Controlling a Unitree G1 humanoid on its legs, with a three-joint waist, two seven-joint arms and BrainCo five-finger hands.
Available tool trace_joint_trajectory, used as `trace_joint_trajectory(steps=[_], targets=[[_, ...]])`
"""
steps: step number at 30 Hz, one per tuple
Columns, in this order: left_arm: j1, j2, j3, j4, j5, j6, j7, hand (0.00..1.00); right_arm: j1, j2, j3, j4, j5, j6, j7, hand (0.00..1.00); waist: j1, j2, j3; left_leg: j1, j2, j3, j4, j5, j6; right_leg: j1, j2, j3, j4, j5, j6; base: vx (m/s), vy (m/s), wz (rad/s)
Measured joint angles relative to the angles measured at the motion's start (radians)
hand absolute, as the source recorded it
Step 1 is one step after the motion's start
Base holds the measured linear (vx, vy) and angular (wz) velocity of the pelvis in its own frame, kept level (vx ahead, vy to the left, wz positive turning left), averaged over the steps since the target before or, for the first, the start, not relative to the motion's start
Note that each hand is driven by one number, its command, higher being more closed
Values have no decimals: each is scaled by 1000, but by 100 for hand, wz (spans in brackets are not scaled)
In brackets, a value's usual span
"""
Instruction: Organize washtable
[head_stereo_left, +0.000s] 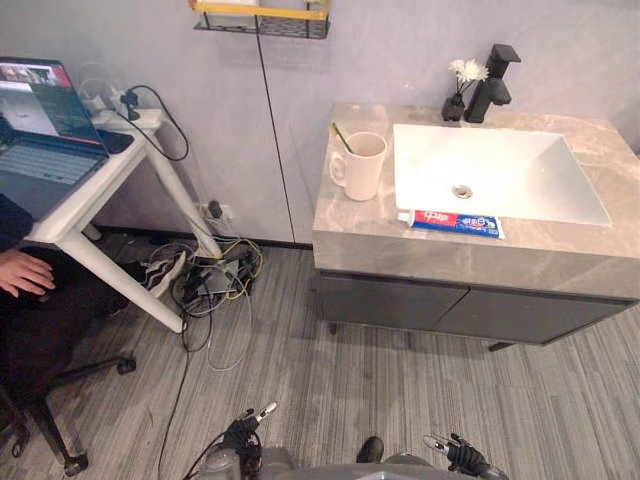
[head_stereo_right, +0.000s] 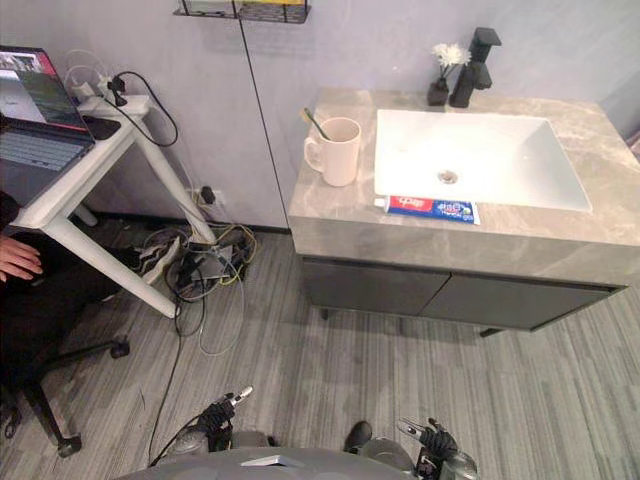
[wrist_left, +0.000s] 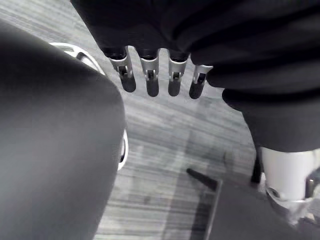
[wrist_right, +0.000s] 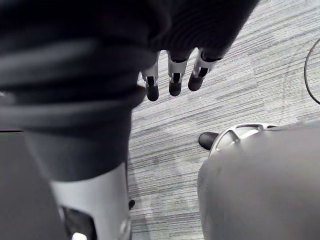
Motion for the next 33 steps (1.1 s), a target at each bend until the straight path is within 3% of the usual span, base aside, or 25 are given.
trace_joint_trajectory(steps=[1, 2, 3, 4, 5, 7, 8, 10, 12, 13, 14, 15, 16, 18, 20, 22, 23, 24, 27, 33], targets=[[0, -7, 9, -2, -2, 0, -1, 0, 1, -7, 0, 1, 0, 1, 0, 0, 11, 11, 3, -19, -20, -50, 25, -10, -14, 11, -2, 13, 0, -3, 1, 3, 15, -22], [2, -17, 31, -3, -7, -2, -1, 0, 3, -13, -6, 4, 0, 1, 0, 0, 20, 19, 9, -40, -86, -120, -17, -20, -31, 18, -13, 28, 0, -5, 6, 42, 75, -28], [3, -20, 52, -3, -8, -1, -2, 0, 1, -14, -18, 5, 0, 1, 1, 0, 25, 24, 14, -54, -144, -163, -128, -21, -34, 17, -24, 45, 0, -5, 13, 78, 102, -30], [7, -20, 65, -3, -8, -1, -3, 0, 1, -16, -18, 5, 0, 1, 2, 0, 28, 27, 15, -55, -164, -173, -200, -18, -32, 18, -28, 48, 0, -5, 19, 96, 107, -35], [19, -18, 88, -1, -8, 0, -3, 0, 1, -19, -19, 3, 0, 1, 2, 0, 34, 36, 20, -54, -181, -170, -348, 26, -21, 22, -25, 60, -4, -6, 26, 113, 83, -41], [54, -13, 133, 24, -5, 10, -2, 0, 3, -20, -18, -1, 0, 1, 3, 0, 55, 44, 5, -20, -191, -141, -419, 115, 10, 38, -12, 126, -43, 5, 49, 198, 109, -61], [66, -17, 173, 46, 3, 17, -3, 0, 1, -12, -17, -2, -1, 0, 4, 0, 57, 27, 0, -19, -205, -130, -426, 101, 32, 33, -15, 166, -60, 11, 59, 236, 108, -42], [69, -25, 217, 53, 2, 30, -6, 0, -1, -13, -16, -1, -6, 1, 5, 0, 58, 22, 3, -11, -227, -138, -410, 75, 66, 28, -37, 183, -28, -7, 76, 288, 102, 3], [72, -26, 216, 67, 3, 30, -6, 0, 2, -14, -14, -1, -5, 0, 6, 0, 58, 17, -1, 17, -254, -136, -402, 32, 70, -5, -91, 189, 113, -84, 120, 325, 97, 6], [77, -28, 213, 78, 2, 30, -6, 0, -3, -13, -12, -3, -5, -2, 9, 0, 55, 10, -8, 53, -279, -121, -423, 27, 70, -53, -139, 233, 285, -136, 136, 349, 89, 1], [84, -24, 192, 75, 2, 30, -6, 0, -14, -16, -9, -4, -5, -6, 15, 0, 45, 11, -18, 86, -292, -108, -437, 36, 97, -126, -180, 273, 476, -147, 148, 330, 88, 2], [84, -18, 172, 72, 2, 29, -6, 0, -23, -15, -4, -4, -6, -12, 17, 0, 37, 8, -17, 107, -298, -107, -447, 34, 101, -154, -198, 285, 561, -138, 156, 281, 66, 6], [81, -1, 121, 65, 2, 30, -5, 0, -35, -9, 7, -4, -6, -15, 22, 0, 27, 0, -16, 152, -305, -107, -463, 33, 103, -196, -229, 292, 685, -119, 156, 201, -11, 8], [65, 14, 33, 24, 1, 28, 1, 0, -49, -5, 38, -12, -6, -18, 26, 0, 14, 1, -14, 212, -295, -122, -502, 33, 104, -220, -249, 263, 768, -159, 106, 122, -54, 16], [30, 14, -30, -34, -5, 15, 3, 0, -53, -3, 82, -44, -9, -19, 25, 0, 1, 9, -10, 239, -267, -153, -518, 43, 86, -238, -249, 236, 667, -185, 84, -17, -56, 38], [-5, 18, -67, -62, -9, -5, 5, 0, -53, 7, 104, -45, -9, -18, 25, 0, -11, -22, -14, 237, -265, -187, -515, 48, 72, -237, -244, 281, 438, -124, 96, 28, -186, 48], [-23, 29, -94, -75, -12, -16, 6, 0, -50, 24, 116, -42, -8, -18, 25, 0, -23, -67, -16, 238, -280, -220, -512, 39, 34, -218, -243, 354, 326, -34, 122, 49, -300, 35], [-34, 0, -122, -74, -17, -17, 4, 0, -55, 15, 114, -42, -8, -19, 23, 0, -24, -31, -11, 230, -241, -252, -520, 33, 21, -206, -192, 361, 316, -25, 105, 37, -275, 26], [-32, -27, -165, -26, -15, -17, -3, 0, -51, 4, 116, -43, -9, -18, 24, 0, -20, -6, -22, 232, -201, -314, -523, 34, 2, -181, -138, 376, 271, -29, 99, 61, -171, -6], [-31, -21, -90, 38, 4, -14, -7, 0, -29, -2, 124, -46, -9, -20, 36, 0, -21, -9, -31, 238, -187, -345, -547, 44, -18, -133, -119, 342, 204, -25, 104, -9, 25, 21]])
